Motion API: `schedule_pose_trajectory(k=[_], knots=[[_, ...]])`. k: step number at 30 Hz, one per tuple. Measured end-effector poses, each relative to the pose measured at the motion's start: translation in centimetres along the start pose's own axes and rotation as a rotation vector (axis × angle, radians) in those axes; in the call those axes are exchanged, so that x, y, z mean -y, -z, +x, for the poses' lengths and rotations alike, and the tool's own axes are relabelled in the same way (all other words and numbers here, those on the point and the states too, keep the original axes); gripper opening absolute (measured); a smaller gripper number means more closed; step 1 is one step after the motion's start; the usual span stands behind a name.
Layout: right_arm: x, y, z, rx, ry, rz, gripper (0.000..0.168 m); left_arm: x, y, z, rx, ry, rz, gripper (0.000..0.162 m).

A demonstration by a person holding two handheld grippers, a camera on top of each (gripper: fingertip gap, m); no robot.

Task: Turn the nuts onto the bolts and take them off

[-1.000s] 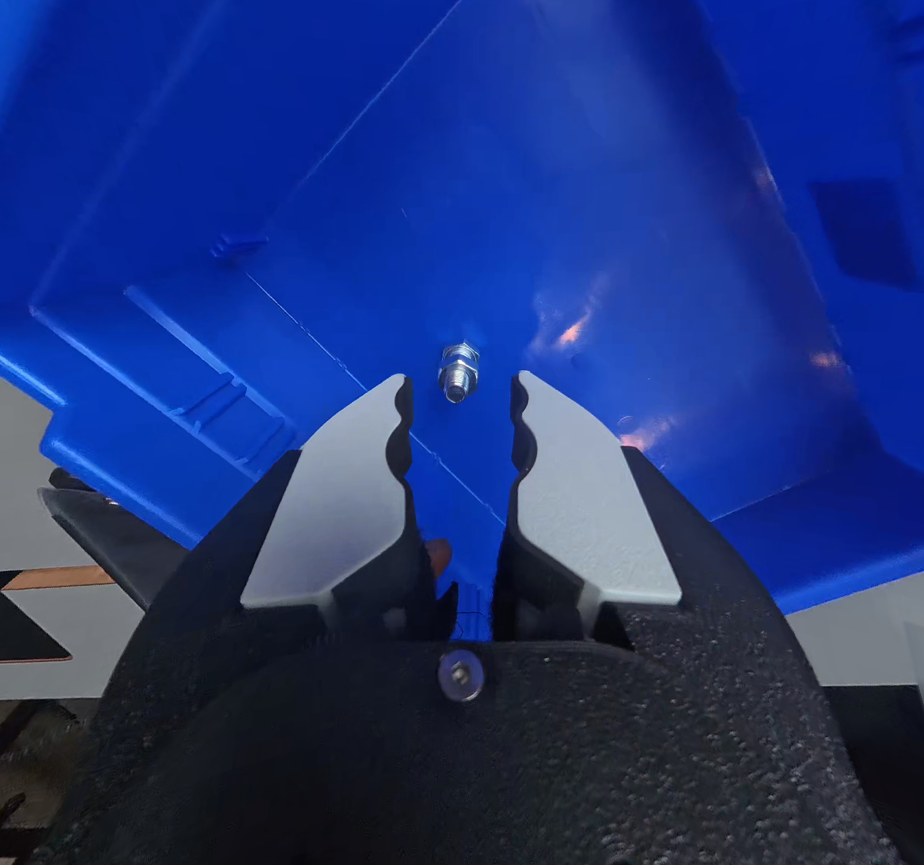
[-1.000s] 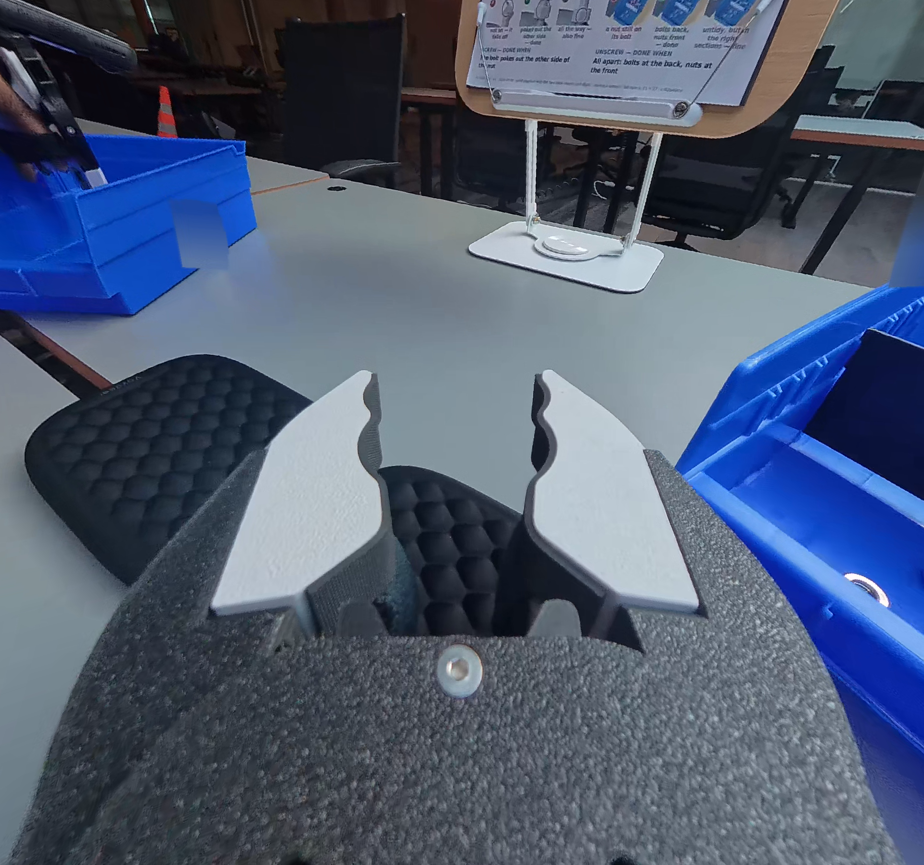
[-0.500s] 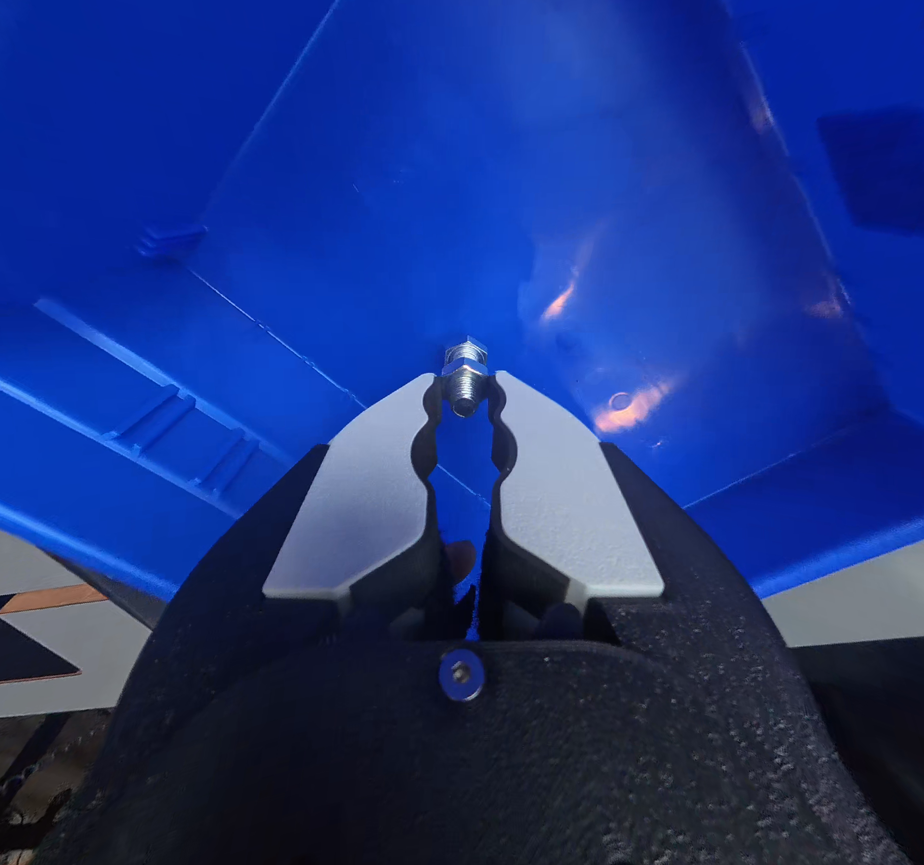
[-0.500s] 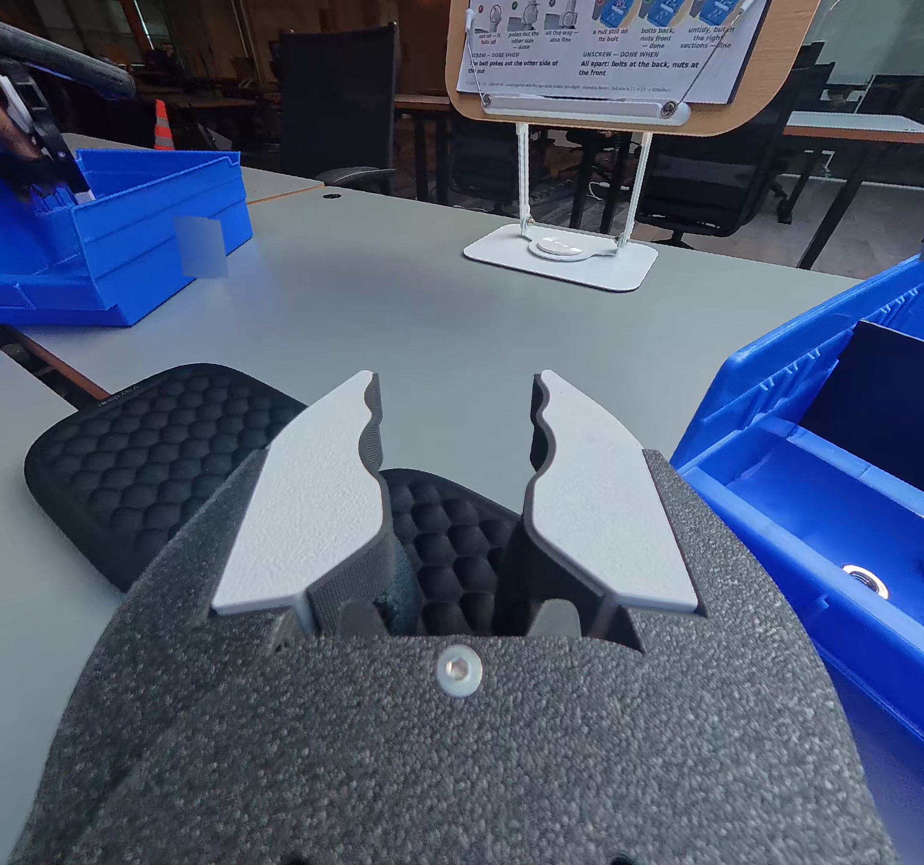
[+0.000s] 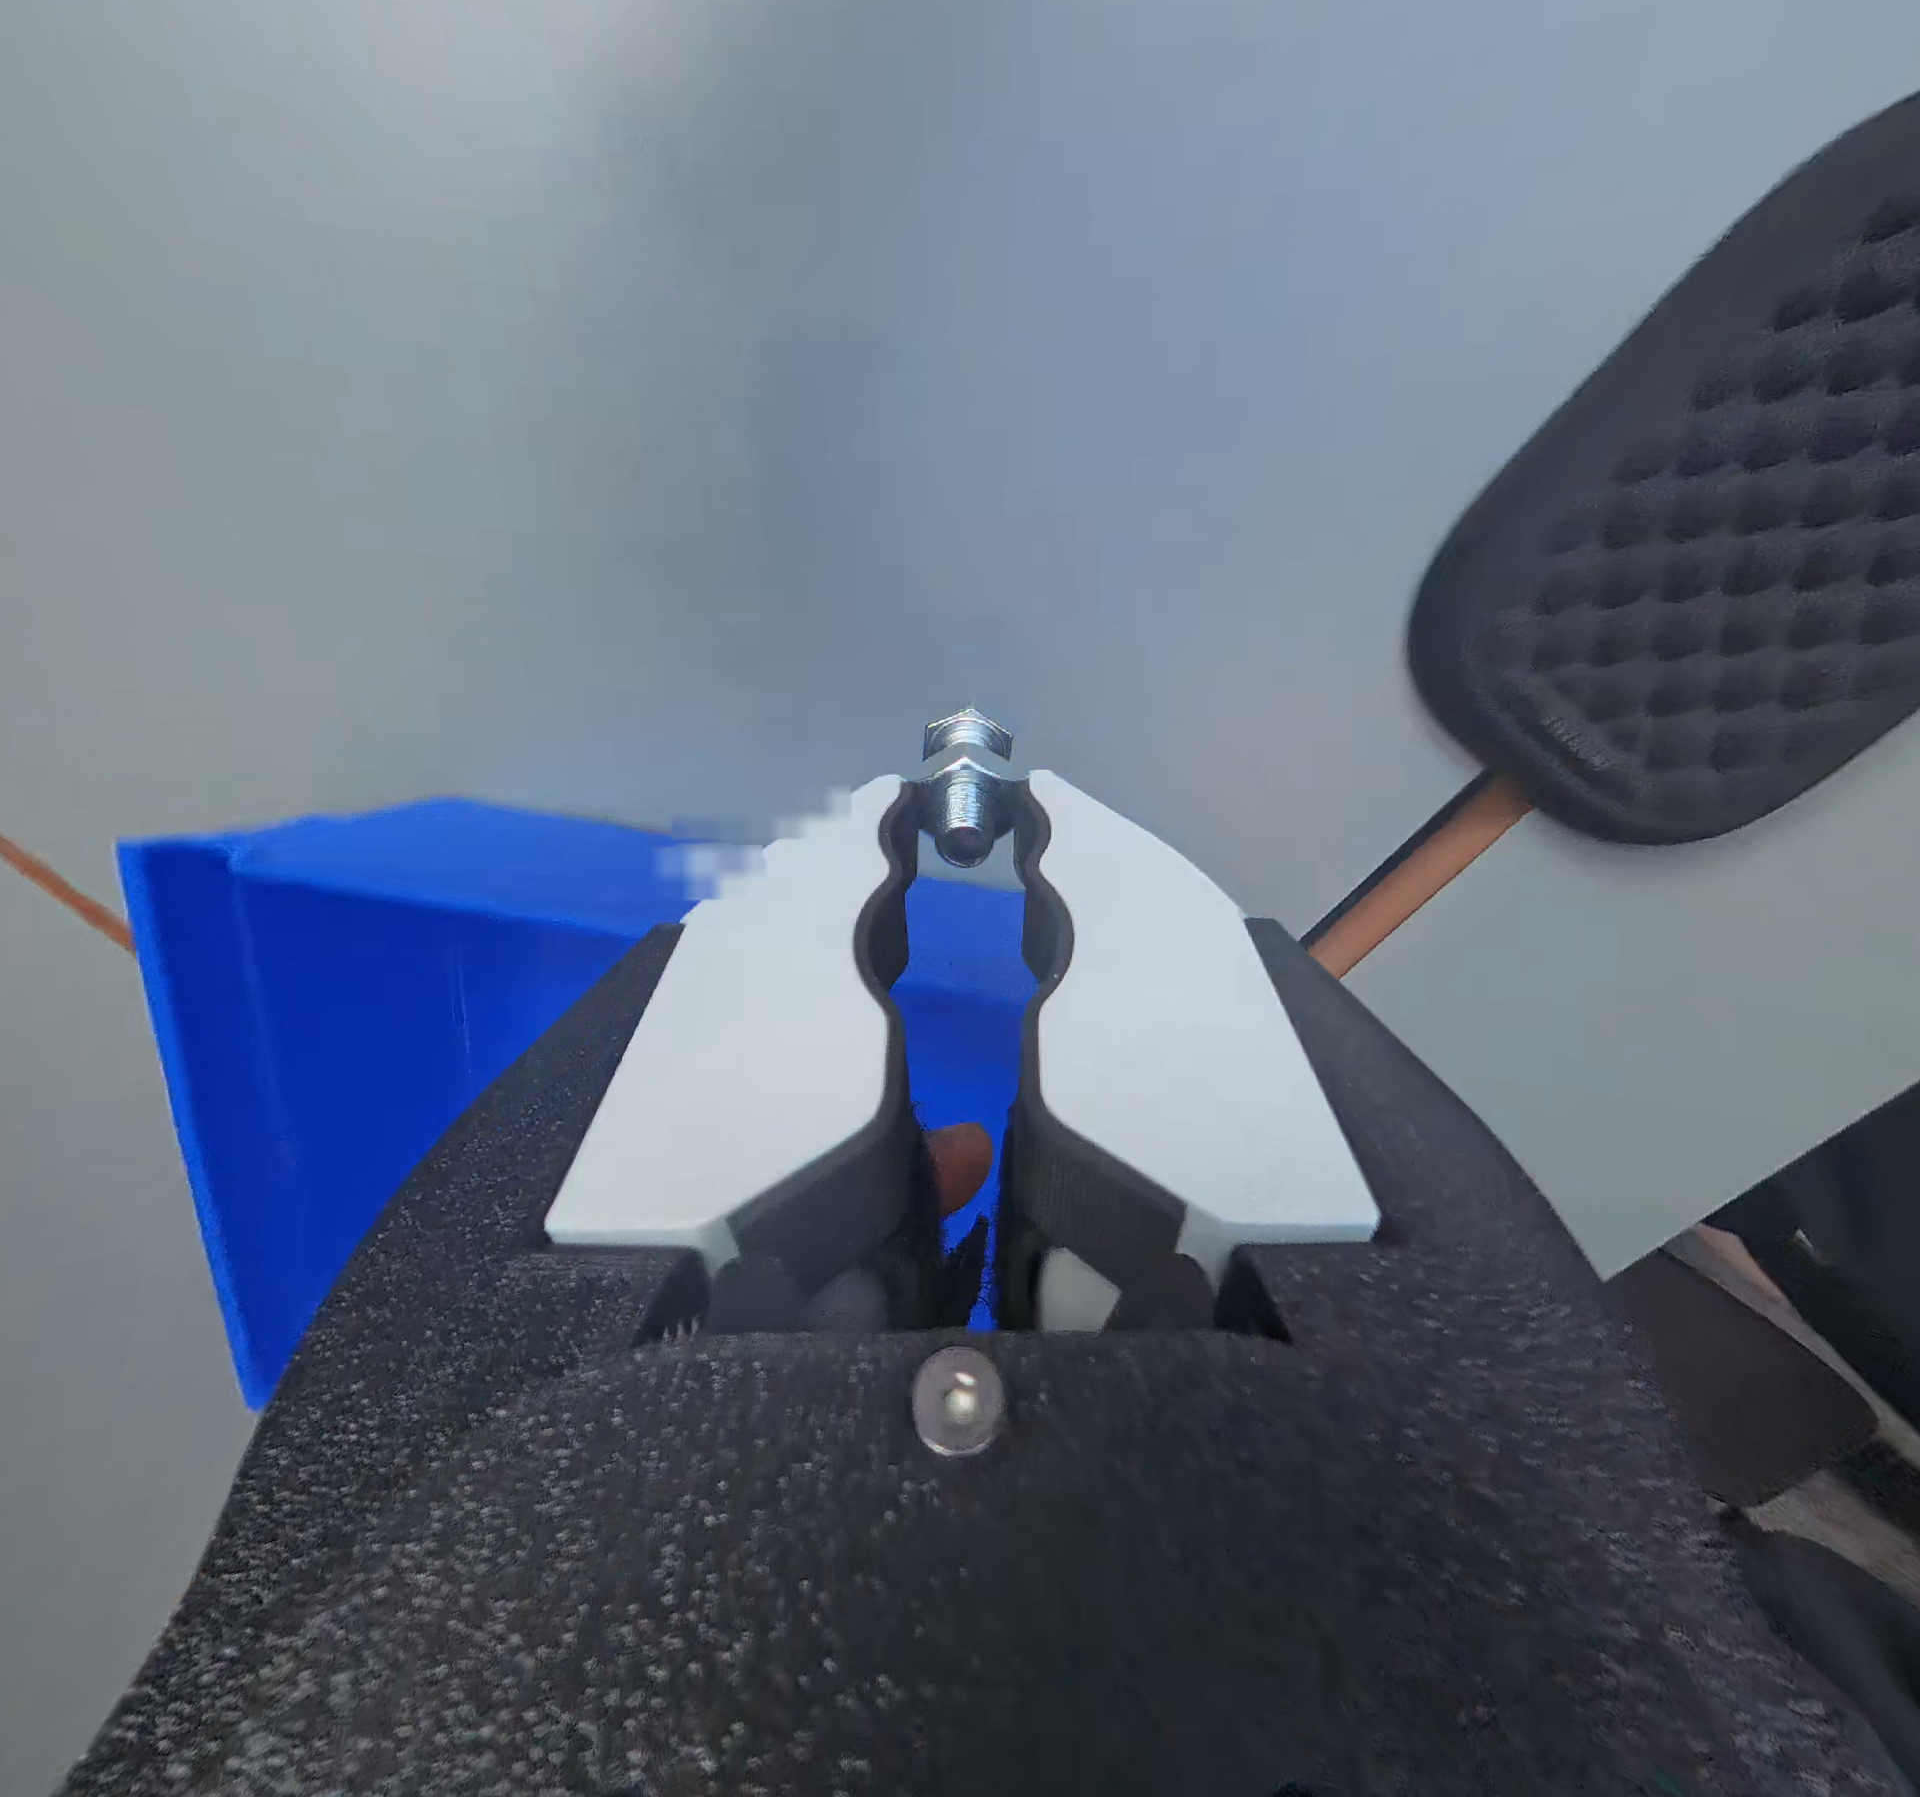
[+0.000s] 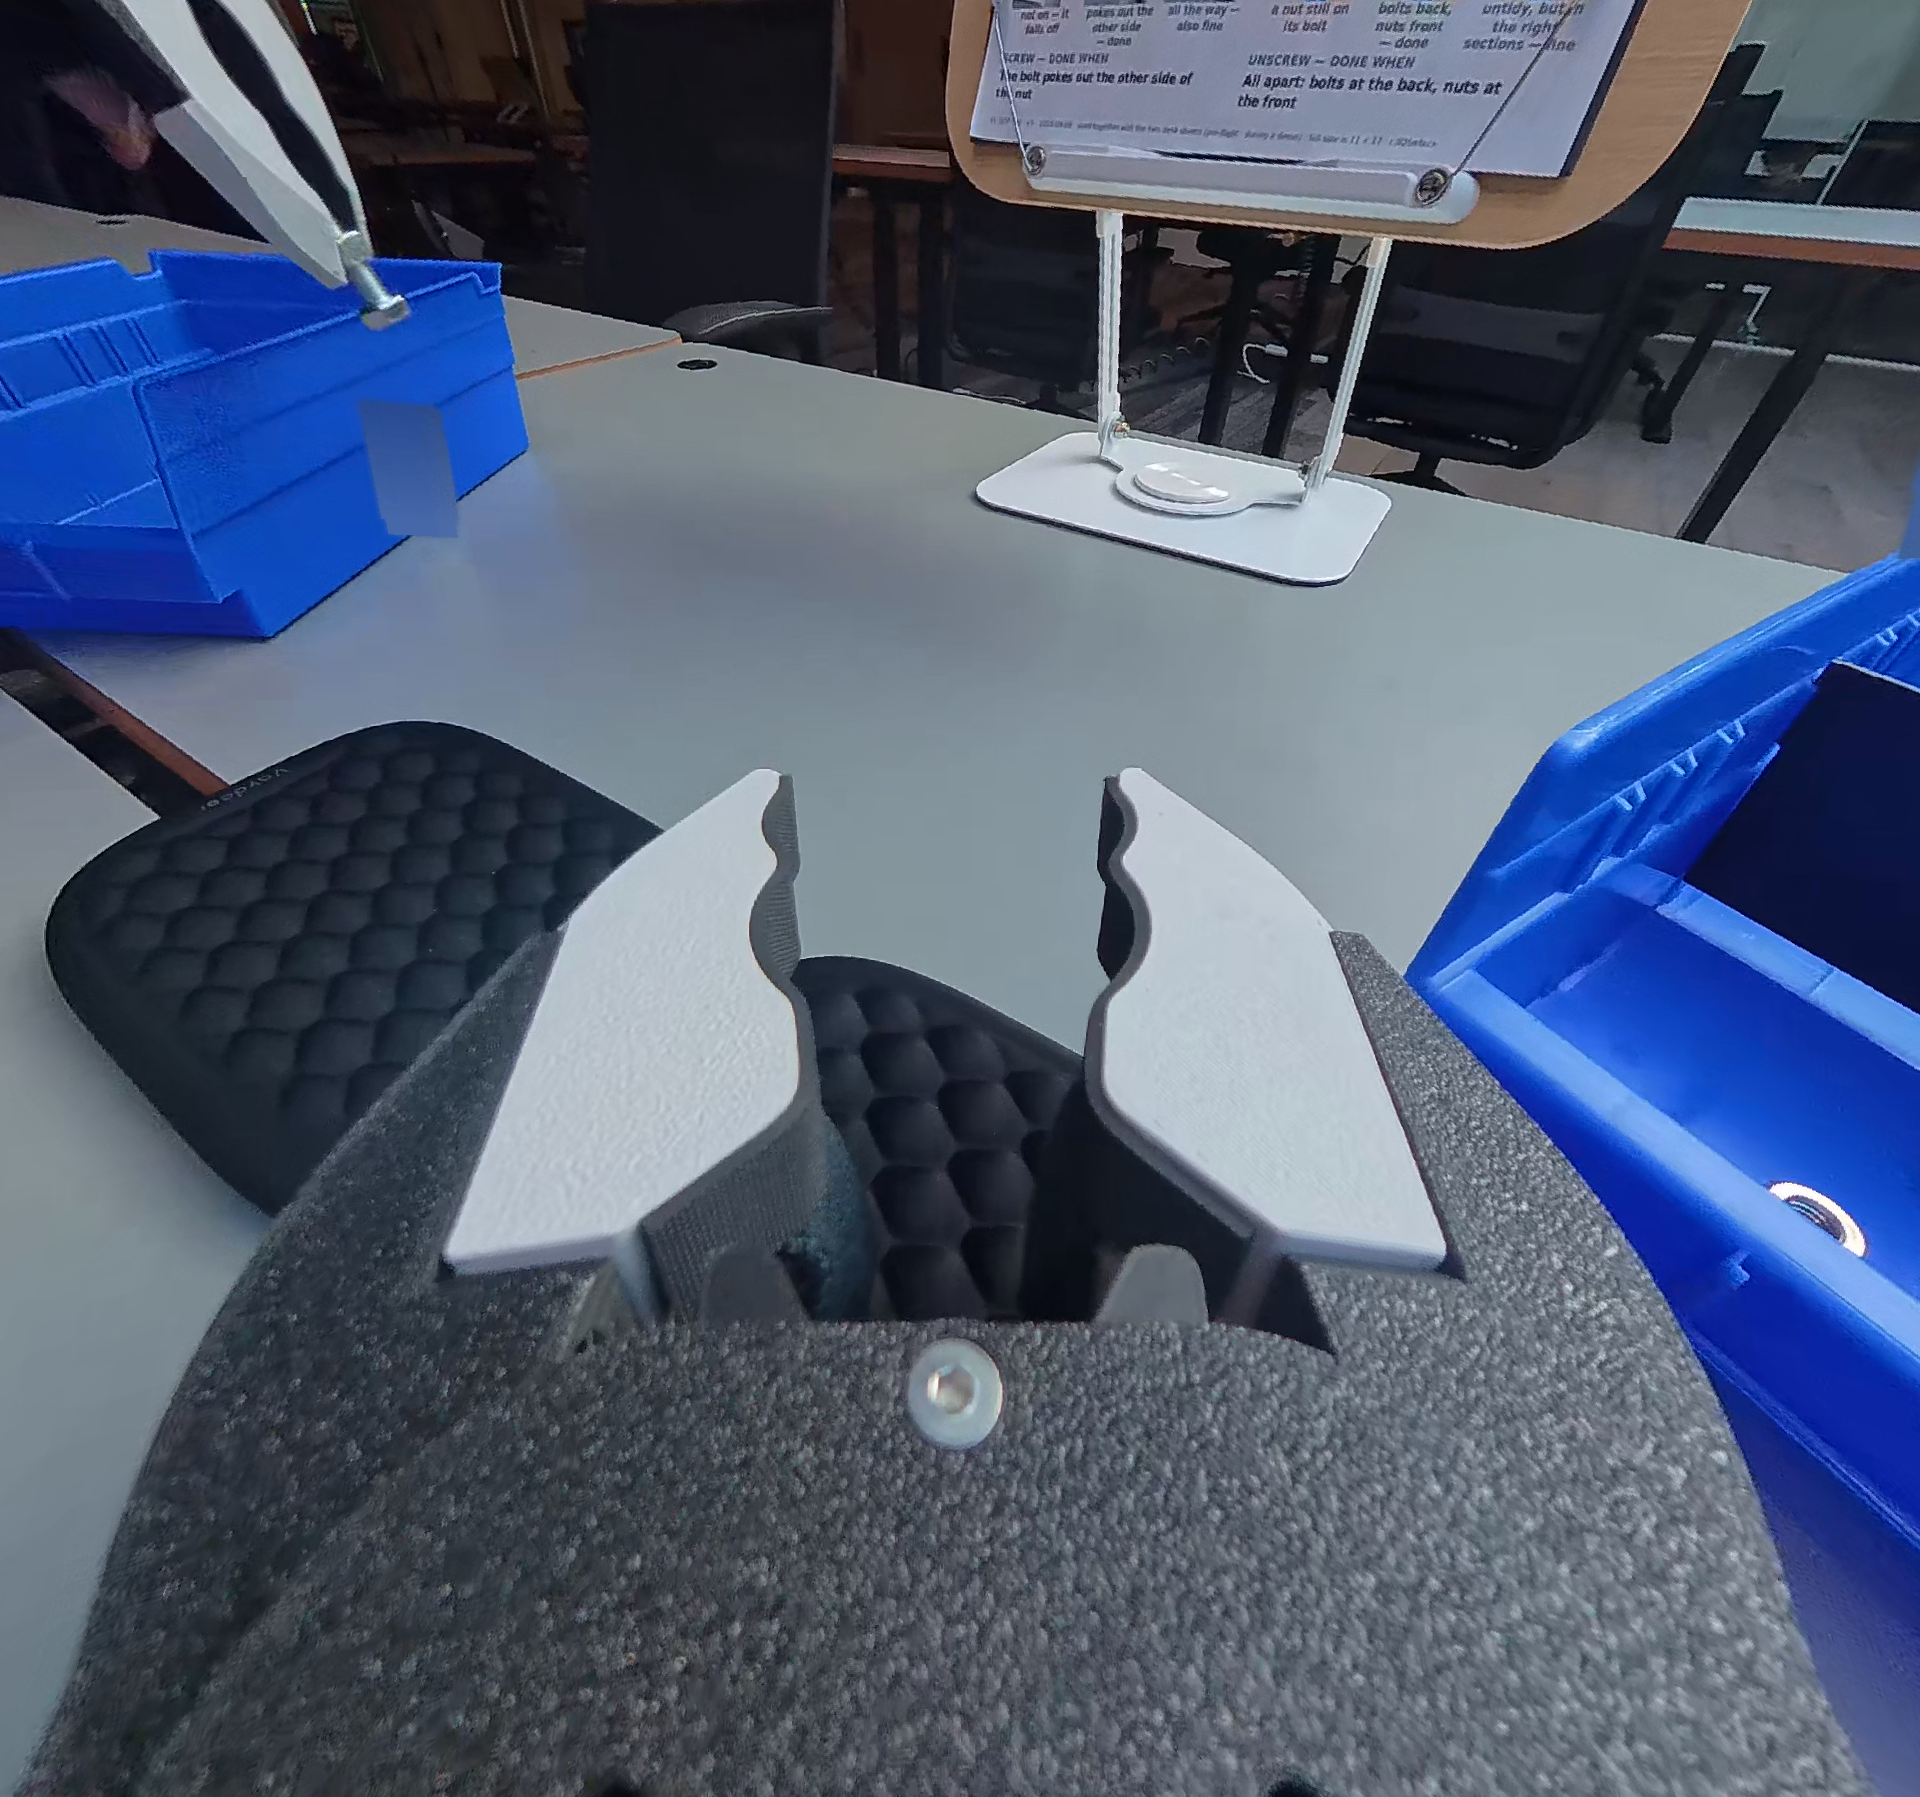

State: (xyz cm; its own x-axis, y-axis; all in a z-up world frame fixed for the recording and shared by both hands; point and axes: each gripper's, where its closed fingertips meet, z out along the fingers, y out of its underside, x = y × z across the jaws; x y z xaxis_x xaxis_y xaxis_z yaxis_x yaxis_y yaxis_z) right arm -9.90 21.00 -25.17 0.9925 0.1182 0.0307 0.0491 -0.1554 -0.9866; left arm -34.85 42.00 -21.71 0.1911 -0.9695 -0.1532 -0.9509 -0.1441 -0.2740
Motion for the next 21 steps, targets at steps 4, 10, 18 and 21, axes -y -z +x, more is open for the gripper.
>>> schedule_pose_trajectory(k=[4,10,18,21], knots=[[0.0,0.0,0.0,0.000,0.005,0.002,0.055,5.2,-2.9,6.9,-0.079,-0.211,0.013,0.017],[-0.1,-0.1,-0.2,0.002,0.023,-0.009,0.055,8.9,-8.1,13.8,-0.154,-0.375,-0.050,0.017],[-0.2,-0.1,-0.4,-0.004,0.046,-0.014,0.055,10.3,-11.8,16.0,-0.157,-0.425,-0.118,0.017],[-0.2,-0.2,-0.4,-0.005,0.051,-0.016,0.055,10.3,-12.2,16.4,-0.155,-0.441,-0.134,0.017]])
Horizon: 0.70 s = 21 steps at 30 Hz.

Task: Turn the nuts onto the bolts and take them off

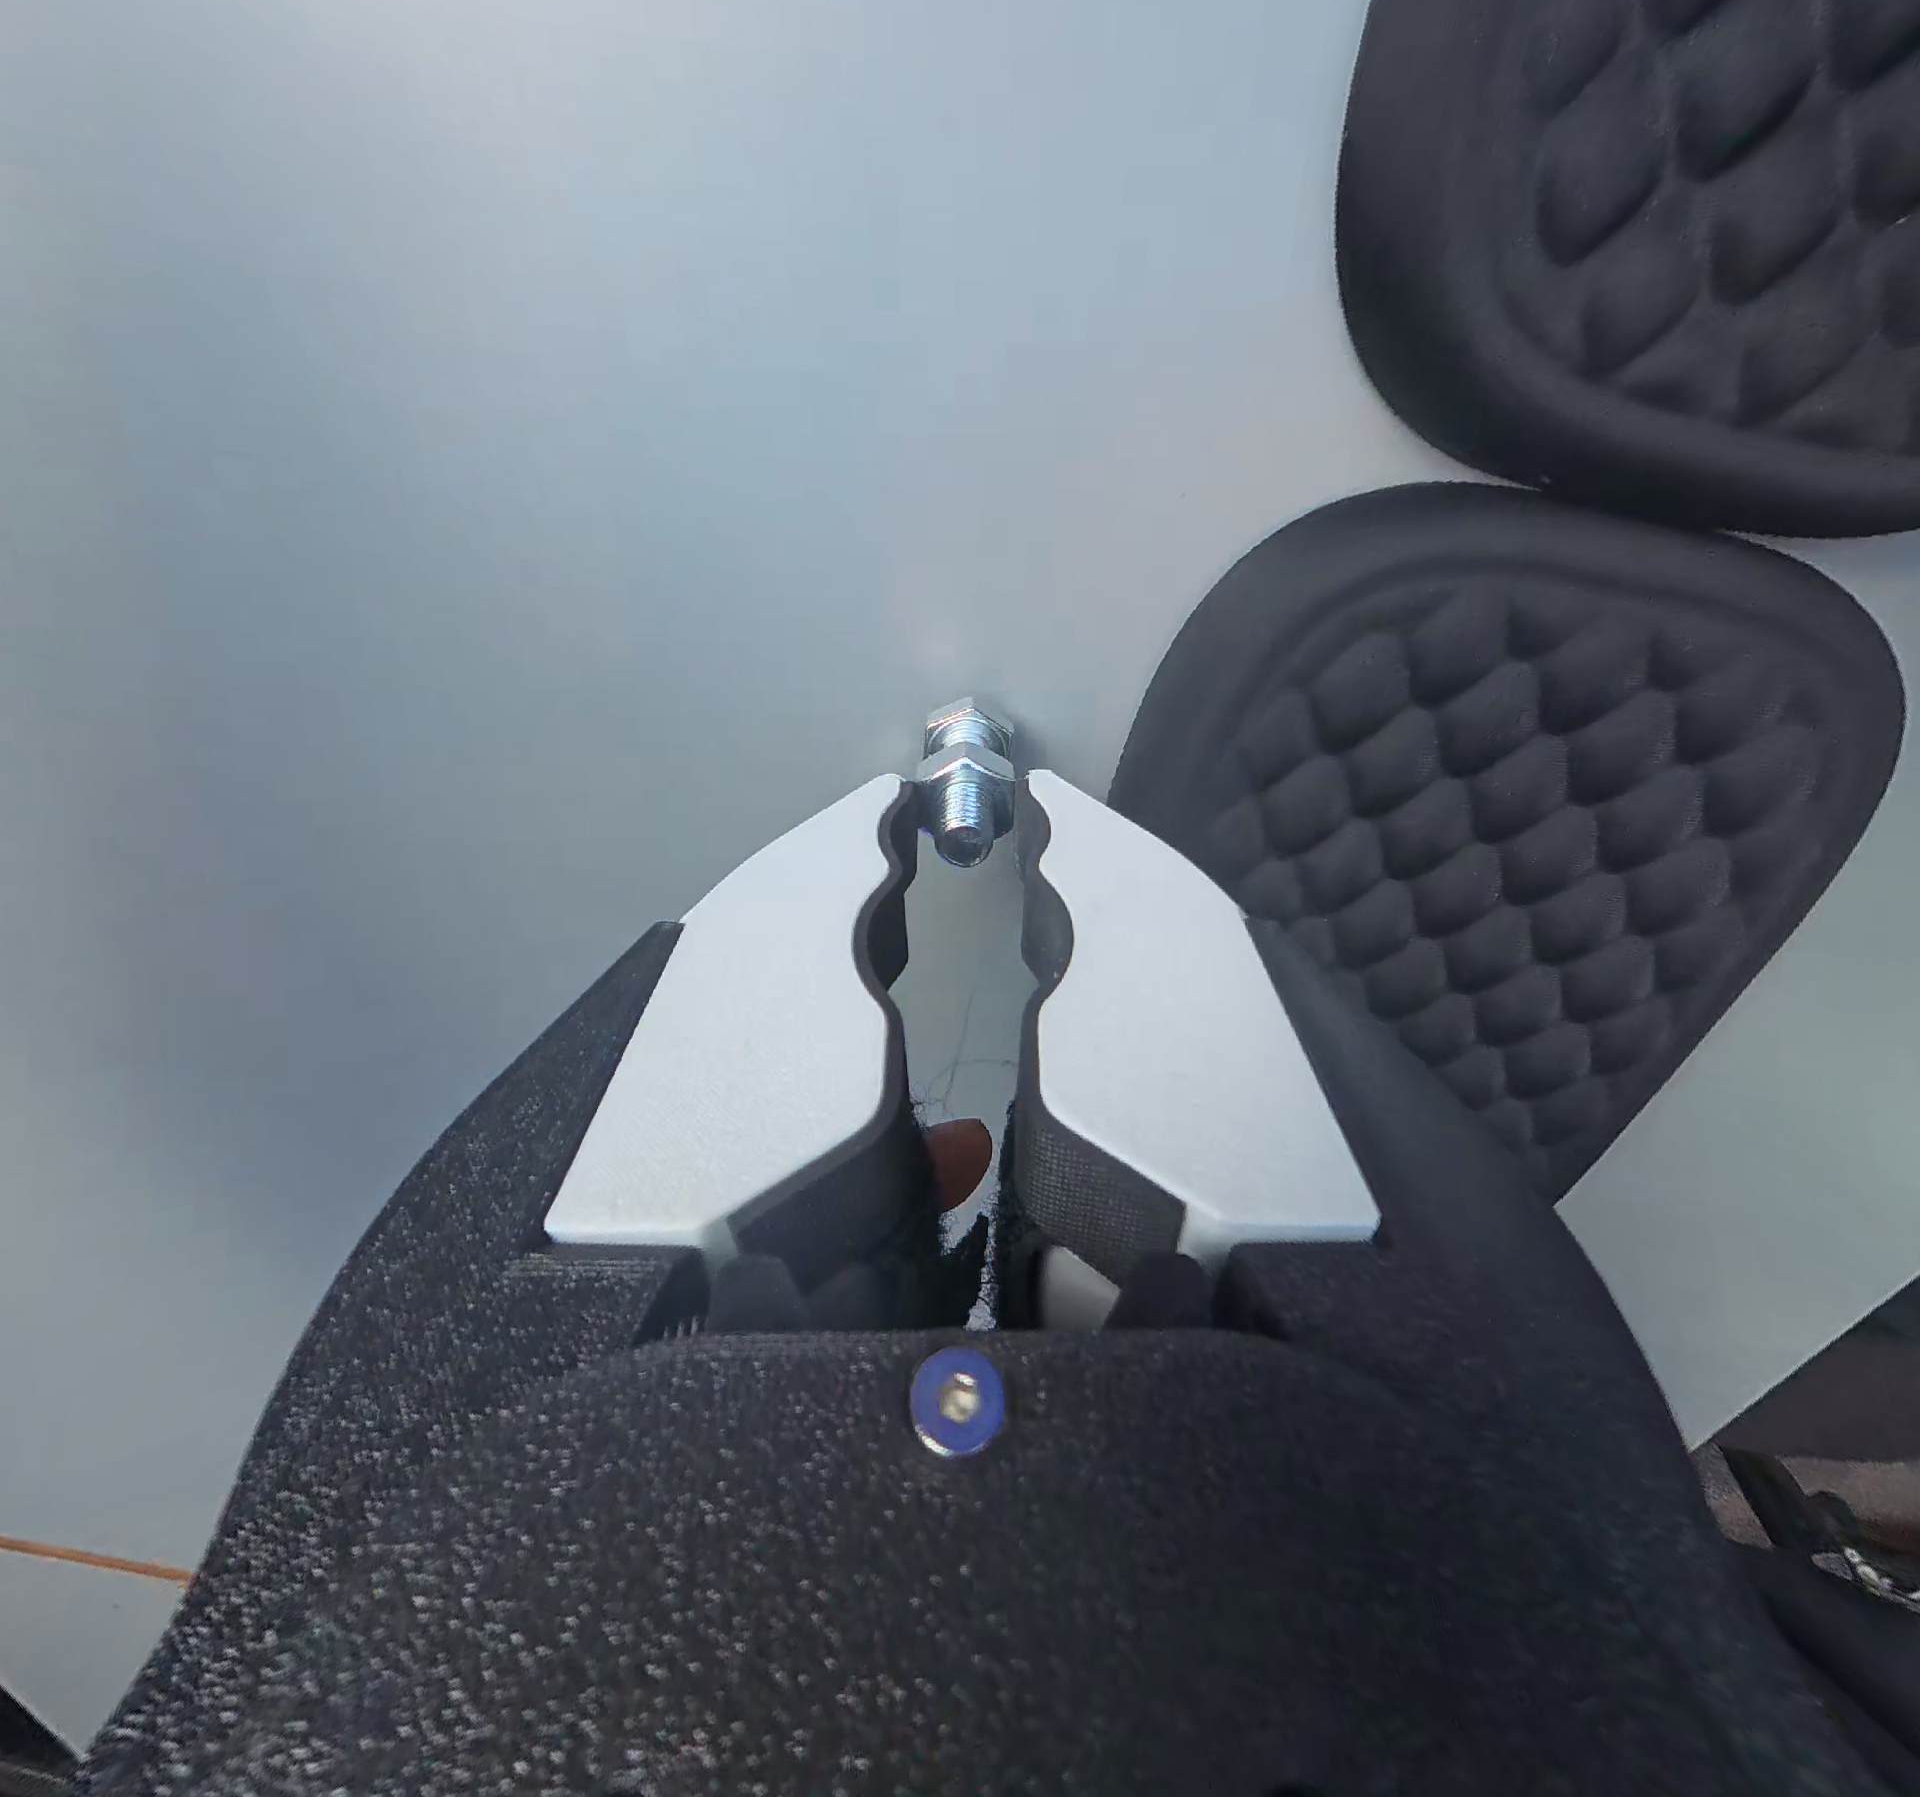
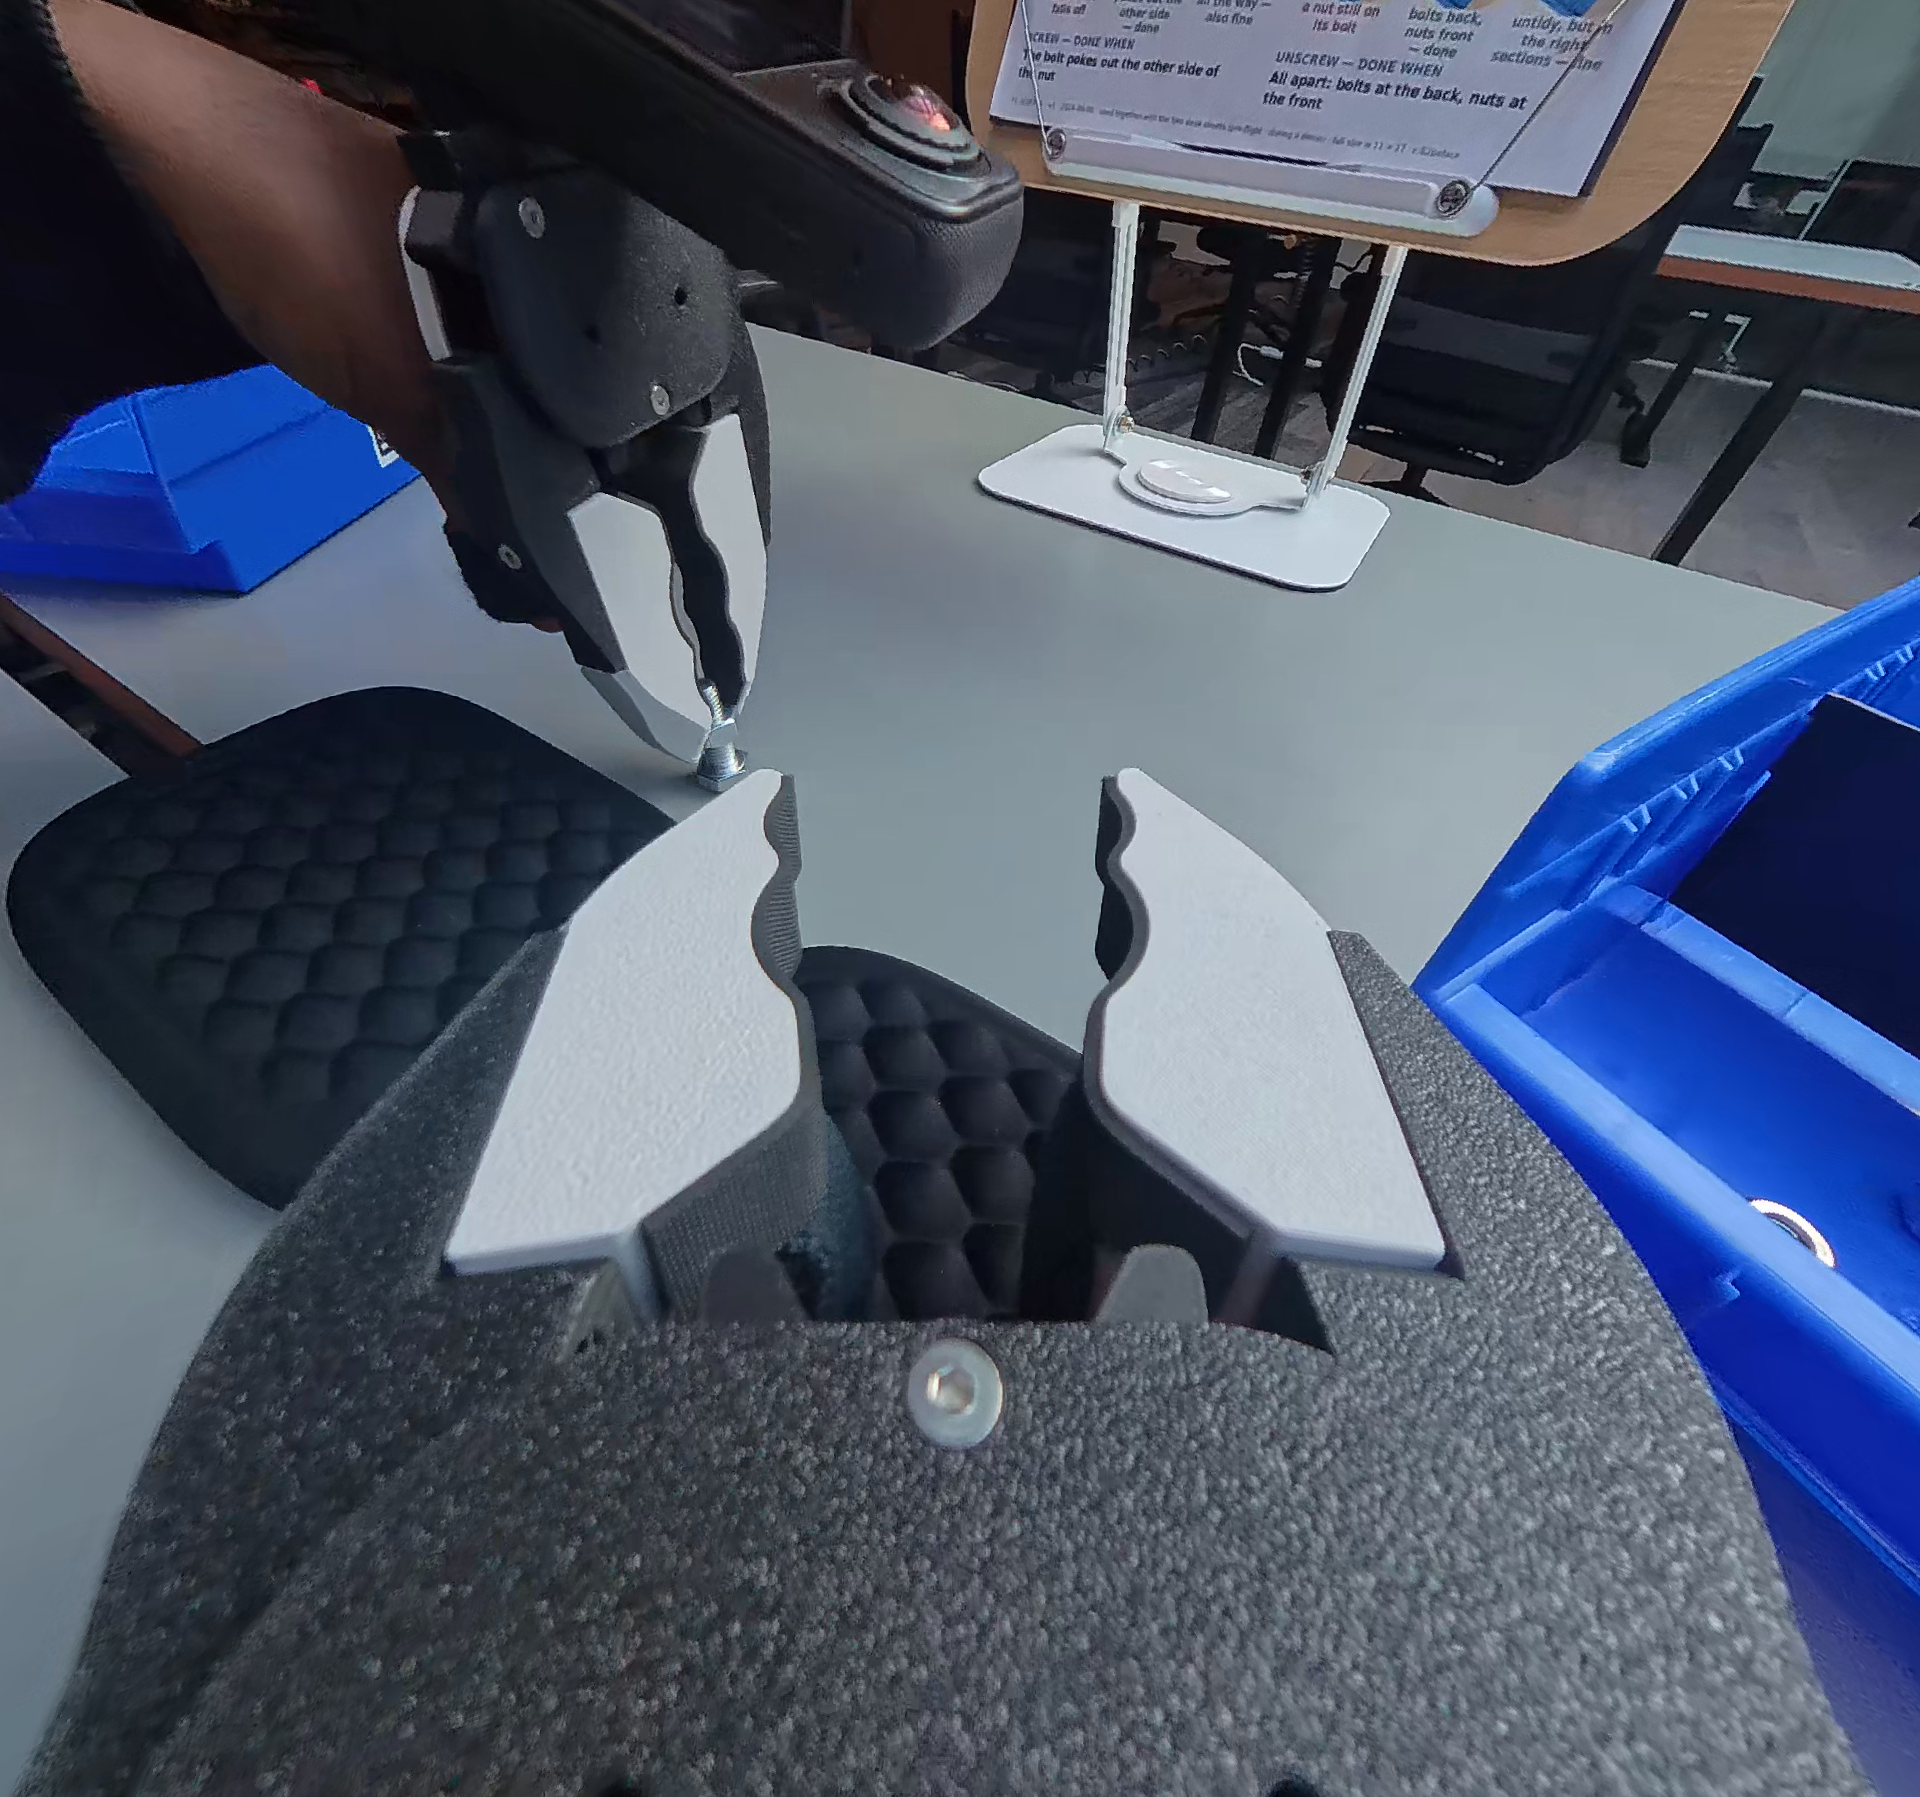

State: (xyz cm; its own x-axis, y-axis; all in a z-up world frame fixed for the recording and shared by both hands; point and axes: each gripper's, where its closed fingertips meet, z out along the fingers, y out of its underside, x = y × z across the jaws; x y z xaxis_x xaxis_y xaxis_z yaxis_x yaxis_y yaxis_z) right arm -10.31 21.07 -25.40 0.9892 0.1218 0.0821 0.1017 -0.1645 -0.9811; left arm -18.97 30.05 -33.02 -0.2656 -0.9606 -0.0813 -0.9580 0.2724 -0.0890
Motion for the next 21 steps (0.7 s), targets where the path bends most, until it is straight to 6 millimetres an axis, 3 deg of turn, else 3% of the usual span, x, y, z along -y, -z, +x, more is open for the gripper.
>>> schedule_pose_trajectory(k=[5,12,17,21], knots=[[0.0,0.0,0.0,0.000,-0.001,0.001,0.055,0.1,-0.2,0.2,-0.007,-0.004,0.001,0.017],[-0.1,-0.1,-0.2,0.004,0.010,-0.008,0.055,0.5,1.5,-0.2,-0.002,0.069,0.164,0.049],[-0.4,-0.4,-0.5,0.018,0.030,-0.045,0.055,1.9,4.3,-0.8,0.035,0.188,0.610,0.073],[-0.7,-1.0,-1.2,0.066,0.051,-0.096,0.056,2.0,6.8,-0.1,0.005,0.251,1.022,0.085]])
